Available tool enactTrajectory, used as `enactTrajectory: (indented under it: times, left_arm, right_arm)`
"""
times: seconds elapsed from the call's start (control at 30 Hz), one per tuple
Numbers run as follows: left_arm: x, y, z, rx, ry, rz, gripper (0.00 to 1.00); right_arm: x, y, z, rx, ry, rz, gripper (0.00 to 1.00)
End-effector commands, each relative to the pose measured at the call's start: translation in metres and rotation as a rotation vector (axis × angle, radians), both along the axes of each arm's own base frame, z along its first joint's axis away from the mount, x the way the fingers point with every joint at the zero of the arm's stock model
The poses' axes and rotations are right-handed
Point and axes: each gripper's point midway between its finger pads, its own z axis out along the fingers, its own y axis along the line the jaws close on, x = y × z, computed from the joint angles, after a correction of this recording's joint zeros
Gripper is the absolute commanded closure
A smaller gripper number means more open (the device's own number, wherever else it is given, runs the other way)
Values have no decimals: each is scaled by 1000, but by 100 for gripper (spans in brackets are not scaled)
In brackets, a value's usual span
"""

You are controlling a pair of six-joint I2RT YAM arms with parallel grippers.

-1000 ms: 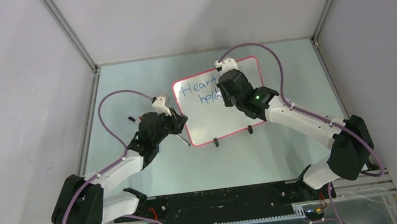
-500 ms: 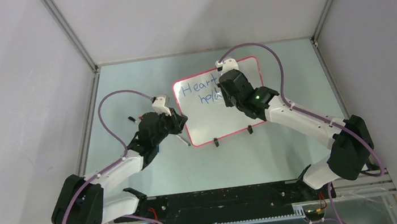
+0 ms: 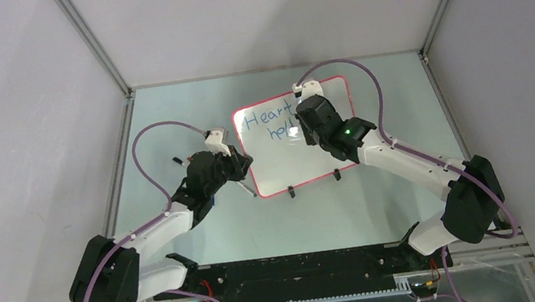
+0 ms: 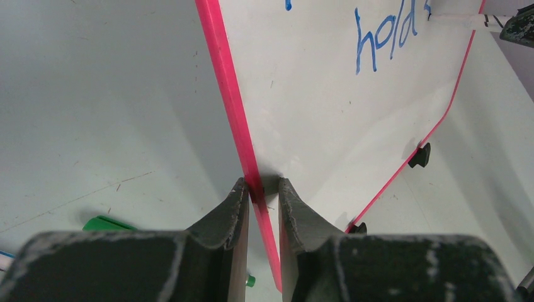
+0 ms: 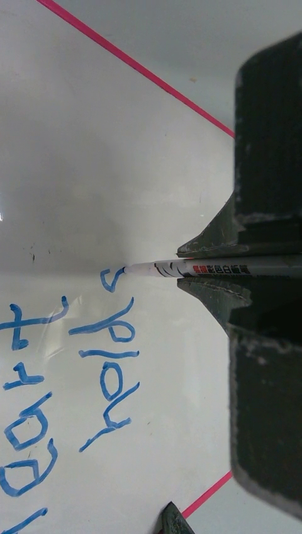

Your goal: Write a sentence on the whiteboard

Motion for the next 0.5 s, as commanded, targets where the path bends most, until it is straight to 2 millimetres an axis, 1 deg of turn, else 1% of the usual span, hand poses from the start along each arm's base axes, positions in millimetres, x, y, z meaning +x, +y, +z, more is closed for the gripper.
enactTrajectory:
  times: [0.0,0.47]
  left_arm:
    - [6,0,18,20,-69,-1,78]
    - [6,0,18,18,-69,-1,78]
  right_arm:
    - [-2,-8,-4,-4,10,-22,100]
    - [-9,10,-7,-3,8,53,100]
